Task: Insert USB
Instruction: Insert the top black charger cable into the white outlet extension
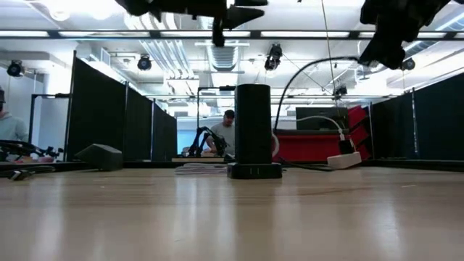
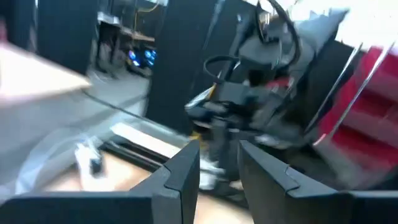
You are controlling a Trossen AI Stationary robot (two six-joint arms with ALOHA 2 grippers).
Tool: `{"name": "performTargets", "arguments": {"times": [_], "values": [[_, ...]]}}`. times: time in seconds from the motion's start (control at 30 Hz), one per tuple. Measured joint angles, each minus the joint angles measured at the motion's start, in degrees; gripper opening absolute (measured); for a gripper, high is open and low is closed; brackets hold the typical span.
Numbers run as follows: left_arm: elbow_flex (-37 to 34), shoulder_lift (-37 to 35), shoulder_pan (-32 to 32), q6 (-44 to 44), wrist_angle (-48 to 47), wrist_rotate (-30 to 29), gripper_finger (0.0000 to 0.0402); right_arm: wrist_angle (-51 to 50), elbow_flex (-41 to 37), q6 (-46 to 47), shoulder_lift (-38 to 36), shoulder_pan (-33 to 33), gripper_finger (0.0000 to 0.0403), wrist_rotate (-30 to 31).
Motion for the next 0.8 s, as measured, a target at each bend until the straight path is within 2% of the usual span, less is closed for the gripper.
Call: {"name": "performTargets", "arguments": {"times": [0.33,0.53,0.63,0.8], "values": [[22.00,11.76,-0.68,46.87,-19.26,-2.68,0.0115,0.34,-0.01,3.23,-0.70,0.00,0.0014,-26.89],[35.16,19.09,-1.35,57.76,-25.91,-0.33,0.0108,3.50,0.00,10.10,-0.01,0.00,0.0014,-37.67],[38.94,21.57,-2.66,60.96,-29.93,2.52,0.0103,5.78,1.74,12.81,0.03,-0.11,0.0014,-40.04],[42.34,22.79,-5.54,63.34,-32.89,2.83,0.0103,6.36,7.73,16.93,0.97,-0.20,0.0014,-41.93]]}}
